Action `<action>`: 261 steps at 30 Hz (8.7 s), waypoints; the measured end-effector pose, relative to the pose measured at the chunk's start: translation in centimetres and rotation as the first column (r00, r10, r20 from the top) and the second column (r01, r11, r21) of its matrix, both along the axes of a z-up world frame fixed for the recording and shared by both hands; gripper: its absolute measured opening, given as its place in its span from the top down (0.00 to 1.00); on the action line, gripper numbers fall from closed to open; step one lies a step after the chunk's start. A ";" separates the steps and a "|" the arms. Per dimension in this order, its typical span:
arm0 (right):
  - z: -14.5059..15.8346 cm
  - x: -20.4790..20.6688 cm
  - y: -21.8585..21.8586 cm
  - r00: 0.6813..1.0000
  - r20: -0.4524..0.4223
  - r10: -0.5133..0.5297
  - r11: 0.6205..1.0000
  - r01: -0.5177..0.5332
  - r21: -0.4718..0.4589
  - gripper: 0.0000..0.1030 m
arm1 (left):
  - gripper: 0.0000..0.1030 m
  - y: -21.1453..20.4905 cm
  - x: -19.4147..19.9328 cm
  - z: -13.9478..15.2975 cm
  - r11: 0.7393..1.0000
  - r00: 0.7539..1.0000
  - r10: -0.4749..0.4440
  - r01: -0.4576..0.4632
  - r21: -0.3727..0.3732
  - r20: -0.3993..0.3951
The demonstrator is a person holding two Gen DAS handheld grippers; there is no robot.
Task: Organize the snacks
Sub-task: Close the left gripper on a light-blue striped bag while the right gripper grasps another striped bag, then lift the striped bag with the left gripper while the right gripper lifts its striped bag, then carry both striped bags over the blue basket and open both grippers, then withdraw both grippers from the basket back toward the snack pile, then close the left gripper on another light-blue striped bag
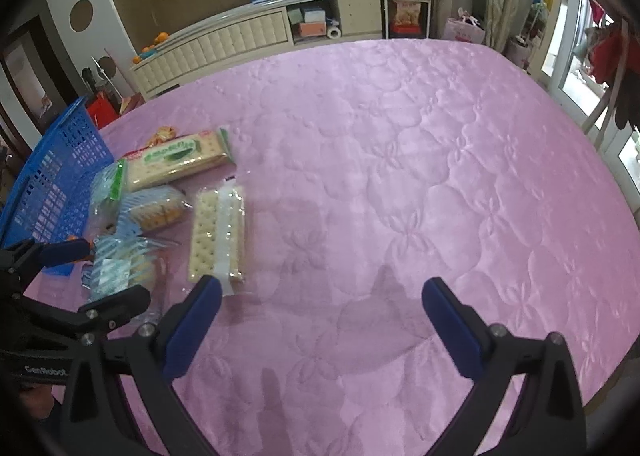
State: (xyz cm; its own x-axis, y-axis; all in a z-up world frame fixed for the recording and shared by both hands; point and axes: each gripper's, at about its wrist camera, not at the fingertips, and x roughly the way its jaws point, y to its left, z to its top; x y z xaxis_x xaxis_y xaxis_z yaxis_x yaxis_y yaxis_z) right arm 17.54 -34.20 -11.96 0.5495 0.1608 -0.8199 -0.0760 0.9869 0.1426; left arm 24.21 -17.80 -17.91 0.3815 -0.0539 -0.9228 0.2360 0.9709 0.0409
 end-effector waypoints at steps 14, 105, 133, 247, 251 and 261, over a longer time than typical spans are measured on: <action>-0.9 0.3 0.7 1.000 -0.028 0.010 1.000 -0.011 -0.007 0.01 | 0.32 0.2 -0.1 -2.1 0.998 0.999 -0.009 0.006 -0.067 -0.049; 13.8 -2.5 16.0 0.885 0.197 0.422 0.889 -0.446 0.103 0.42 | 0.34 16.3 -12.5 17.6 0.986 0.897 0.132 -0.073 -0.152 0.421; 16.0 7.3 28.9 0.858 0.150 0.490 0.858 -0.506 0.092 0.42 | 0.34 30.3 -1.6 19.3 0.960 0.925 0.220 -0.149 -0.236 0.310; 8.4 6.8 8.0 0.978 -0.117 0.174 0.980 -0.160 0.120 0.17 | 0.24 6.8 1.3 10.3 0.979 0.989 0.143 -0.145 -0.144 -0.022; 7.2 7.8 7.4 0.977 -0.131 0.170 0.981 -0.156 0.117 0.17 | 0.24 6.3 2.7 9.0 0.976 0.986 0.159 -0.165 -0.139 -0.053; 4.0 10.8 6.5 0.974 -0.167 0.156 0.985 -0.139 0.106 0.17 | 0.24 5.7 5.9 5.2 0.976 0.975 0.191 -0.201 -0.082 -0.110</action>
